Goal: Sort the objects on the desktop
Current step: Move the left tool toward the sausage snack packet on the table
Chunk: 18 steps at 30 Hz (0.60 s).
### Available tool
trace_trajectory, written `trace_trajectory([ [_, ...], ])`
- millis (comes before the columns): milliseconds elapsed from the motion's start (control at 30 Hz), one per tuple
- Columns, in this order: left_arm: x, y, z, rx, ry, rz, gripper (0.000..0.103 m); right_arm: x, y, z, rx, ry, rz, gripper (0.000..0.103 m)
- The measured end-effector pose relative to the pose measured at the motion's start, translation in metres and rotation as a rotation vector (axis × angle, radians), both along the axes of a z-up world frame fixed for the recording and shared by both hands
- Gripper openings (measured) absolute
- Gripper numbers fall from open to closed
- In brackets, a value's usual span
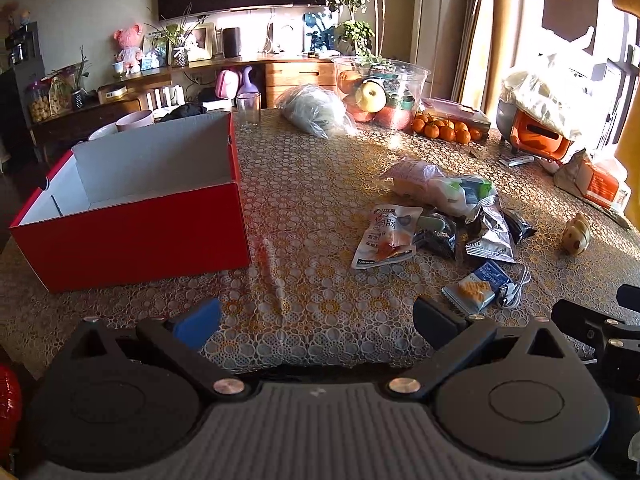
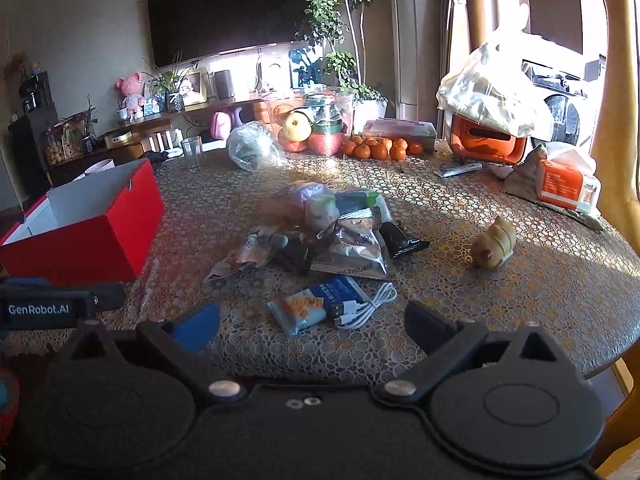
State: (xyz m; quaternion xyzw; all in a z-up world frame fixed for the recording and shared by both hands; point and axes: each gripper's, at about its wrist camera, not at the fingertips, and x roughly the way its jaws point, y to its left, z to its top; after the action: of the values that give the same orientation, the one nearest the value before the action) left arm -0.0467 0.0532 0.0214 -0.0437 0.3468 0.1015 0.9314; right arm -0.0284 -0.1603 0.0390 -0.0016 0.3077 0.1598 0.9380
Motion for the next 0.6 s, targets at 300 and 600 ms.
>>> trace_trajectory([
  [300, -0.0025, 0.0043, -0.0016, -0.006, 0.005, 0.007, 0.103, -0.0021, 0.0055, -0.0001, -0.006, 0.000, 0.025, 0.100],
  [600, -0.0037, 0.0019, -0.0026, 0.011, 0.008, -0.006, 0.103, -0.0016, 0.0084, 0.0007, -0.004, -0.016, 0.042, 0.100],
])
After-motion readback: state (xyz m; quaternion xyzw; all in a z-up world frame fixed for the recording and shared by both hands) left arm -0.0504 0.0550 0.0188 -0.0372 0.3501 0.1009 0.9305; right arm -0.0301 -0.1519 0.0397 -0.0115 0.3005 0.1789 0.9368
